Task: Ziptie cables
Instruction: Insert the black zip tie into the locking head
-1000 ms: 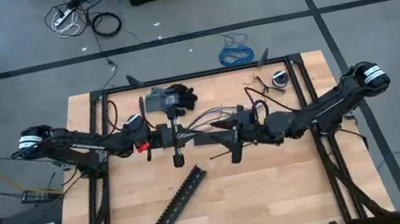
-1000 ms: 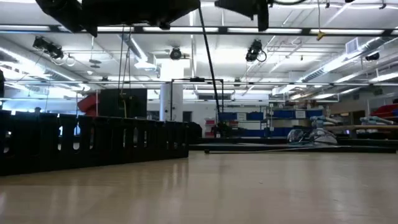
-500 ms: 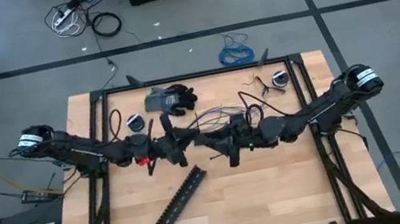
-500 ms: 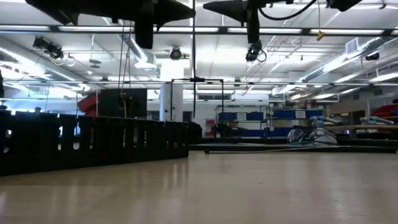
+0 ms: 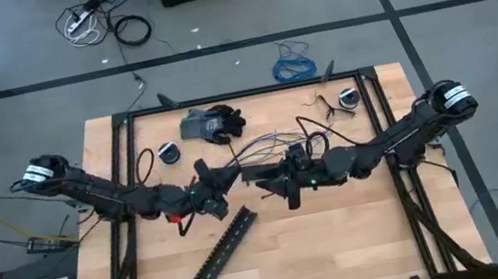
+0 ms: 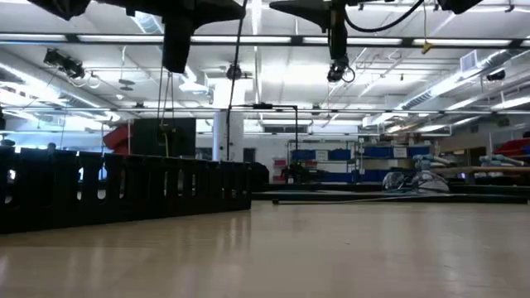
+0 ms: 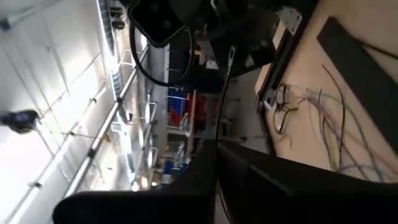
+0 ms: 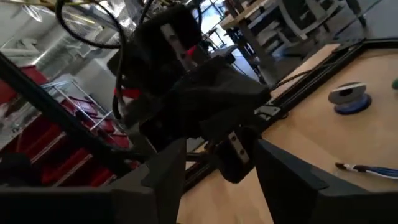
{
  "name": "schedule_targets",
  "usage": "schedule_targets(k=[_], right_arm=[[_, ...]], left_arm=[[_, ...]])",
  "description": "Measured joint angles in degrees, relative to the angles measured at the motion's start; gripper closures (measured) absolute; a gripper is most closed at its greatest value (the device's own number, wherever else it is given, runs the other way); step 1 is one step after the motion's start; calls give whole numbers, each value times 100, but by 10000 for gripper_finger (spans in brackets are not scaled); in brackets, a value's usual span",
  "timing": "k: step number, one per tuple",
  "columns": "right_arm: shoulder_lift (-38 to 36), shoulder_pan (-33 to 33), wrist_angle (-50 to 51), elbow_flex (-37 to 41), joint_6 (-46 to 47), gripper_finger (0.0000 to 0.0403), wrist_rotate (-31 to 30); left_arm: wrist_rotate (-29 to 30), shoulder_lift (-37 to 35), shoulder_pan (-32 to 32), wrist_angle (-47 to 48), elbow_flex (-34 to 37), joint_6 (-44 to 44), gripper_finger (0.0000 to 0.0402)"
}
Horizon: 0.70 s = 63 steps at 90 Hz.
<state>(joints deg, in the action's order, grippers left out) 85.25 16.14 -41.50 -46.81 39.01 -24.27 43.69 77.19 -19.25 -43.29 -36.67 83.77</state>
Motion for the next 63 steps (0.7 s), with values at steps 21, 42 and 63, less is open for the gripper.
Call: schedule_targets(k=[21,42,63], right_arm=[[0,-3,16,0,125,218,-2],[0,14,58,0,139,224,98],[-2,259,393,0,-125,232,96]], left_arm=[[3,255,-80,-61,-142,808,401],[314,1054,-66,-491,-677,1596,401],[474,1244,-75,-1573,-719,2373,401]])
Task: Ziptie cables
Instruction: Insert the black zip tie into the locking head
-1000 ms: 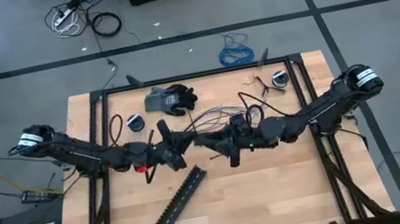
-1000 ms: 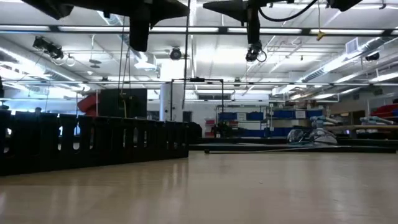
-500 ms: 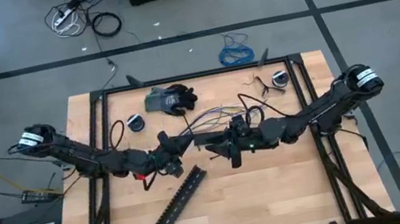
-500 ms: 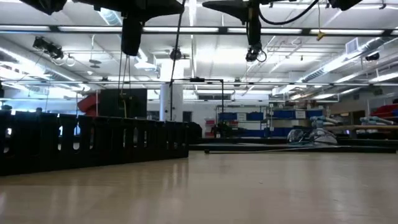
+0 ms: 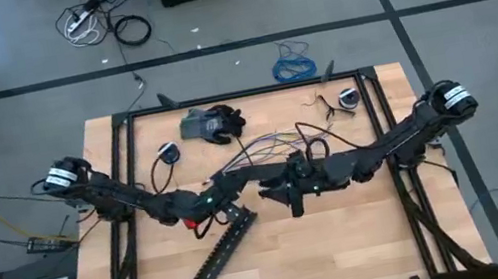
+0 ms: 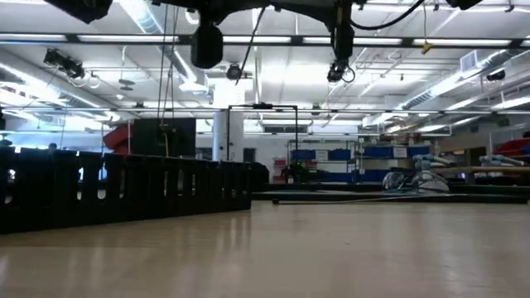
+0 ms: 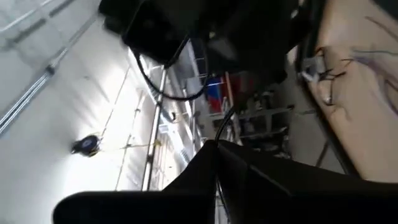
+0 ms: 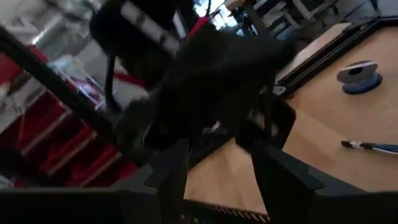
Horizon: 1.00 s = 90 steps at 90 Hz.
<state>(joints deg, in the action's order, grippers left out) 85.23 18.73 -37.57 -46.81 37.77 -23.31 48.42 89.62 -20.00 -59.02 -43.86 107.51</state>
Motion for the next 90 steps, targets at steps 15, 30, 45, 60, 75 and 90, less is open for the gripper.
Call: schedule_targets(k=[15,30,45,60,75,90], right_arm=[[-51,58,47,0,-1756,238,398],[-126,312,121,0,-4924,239,780],[-105,466,611,0,-7237,242,-17],[-105,434,585,0,-8402,248,-623],[-103,438,279,0,-8930,252,-496],[-103,440,167,0,-8888,253,-312]], left_arm=[[173,0,-6,58,-4,-15,401],[594,0,-24,199,-2,-939,401],[499,-39,-227,190,-2,-1985,401],[187,-52,-388,785,-2,-3462,401],[-87,-52,-447,1125,-2,-4652,401],[-673,-52,-435,1091,0,-5268,401]])
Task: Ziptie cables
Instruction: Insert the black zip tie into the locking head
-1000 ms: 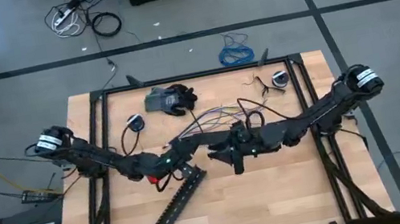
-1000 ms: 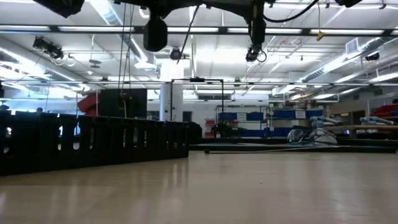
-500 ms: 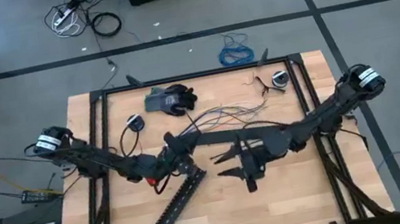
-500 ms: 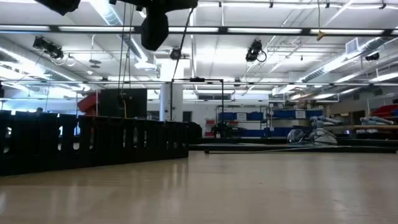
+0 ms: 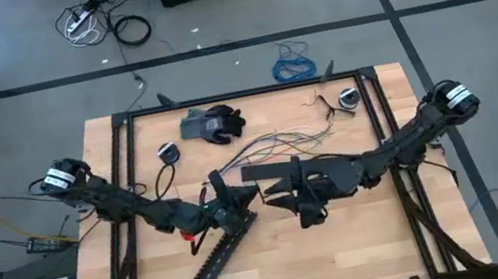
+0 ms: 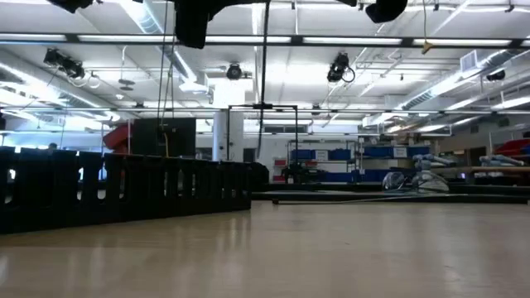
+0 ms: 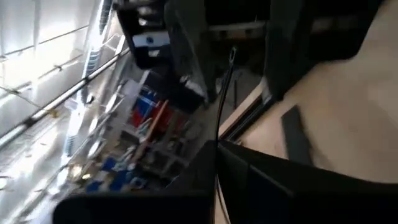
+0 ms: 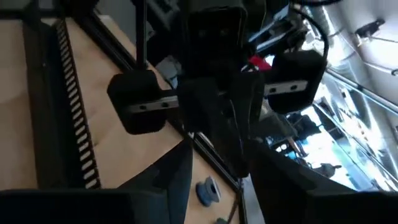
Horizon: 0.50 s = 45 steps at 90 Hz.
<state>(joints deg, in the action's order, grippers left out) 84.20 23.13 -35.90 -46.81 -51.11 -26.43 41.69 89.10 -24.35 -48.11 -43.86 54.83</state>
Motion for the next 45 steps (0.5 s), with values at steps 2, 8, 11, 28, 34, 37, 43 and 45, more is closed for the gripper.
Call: schedule_targets(k=[2,8,11,28,34,37,43,45], right_arm=[[1,-4,-3,0,1,253,24],[4,-22,-93,0,2,253,72],[4,-26,-181,0,2,253,82],[4,-47,-457,0,6,256,264],[5,-48,-444,0,45,260,266],[7,-48,-428,0,52,262,266],[7,-48,-433,0,62,267,308],[7,-54,-433,0,69,269,331]], left_arm=[[-77,0,10,6,0,-67,401],[-261,30,51,-12,0,-252,401],[-302,40,70,1,0,-293,401],[-667,42,178,-8,0,-597,401],[-667,42,186,-37,0,-586,401],[-669,42,187,-65,-3,-584,401],[-702,42,186,9,-58,-585,401],[-726,42,187,22,-73,-586,401]])
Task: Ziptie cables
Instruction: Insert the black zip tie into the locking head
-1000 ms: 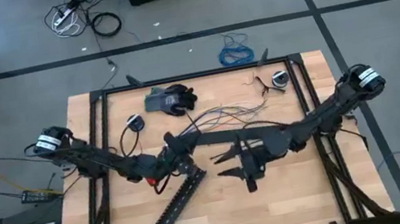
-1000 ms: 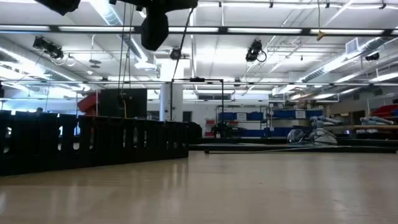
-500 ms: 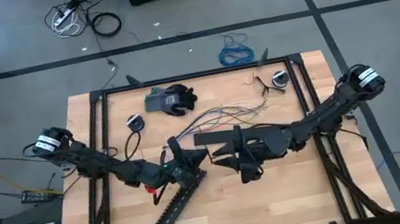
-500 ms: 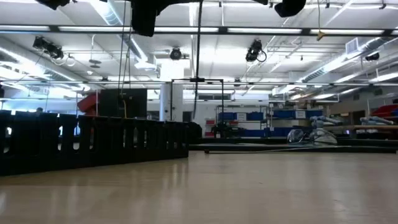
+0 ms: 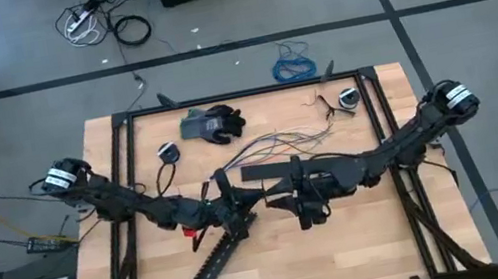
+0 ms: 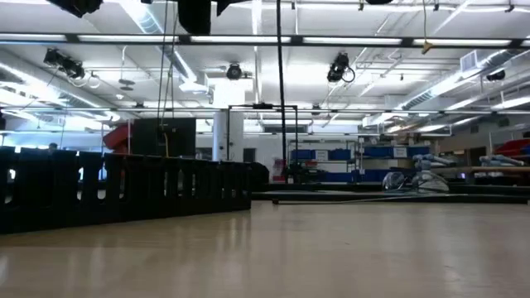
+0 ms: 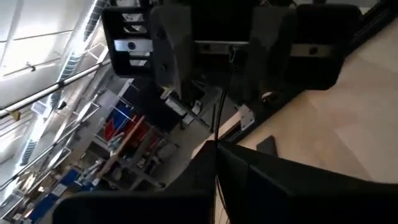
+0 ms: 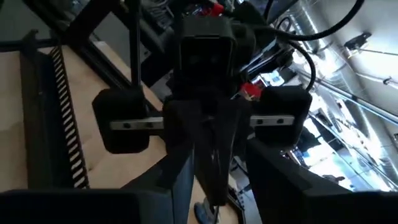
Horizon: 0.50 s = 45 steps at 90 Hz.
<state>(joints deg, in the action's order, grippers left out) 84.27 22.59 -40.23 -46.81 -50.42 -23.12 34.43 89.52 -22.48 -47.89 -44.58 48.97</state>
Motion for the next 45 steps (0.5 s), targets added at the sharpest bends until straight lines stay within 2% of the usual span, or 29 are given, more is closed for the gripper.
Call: schedule_targets(k=[17,45], right_arm=[[0,-82,72,0,391,279,85],[0,-97,124,0,425,310,81]], left_arm=[[-128,0,-2,8,-84,1,401],[-169,0,-2,25,-87,6,401]])
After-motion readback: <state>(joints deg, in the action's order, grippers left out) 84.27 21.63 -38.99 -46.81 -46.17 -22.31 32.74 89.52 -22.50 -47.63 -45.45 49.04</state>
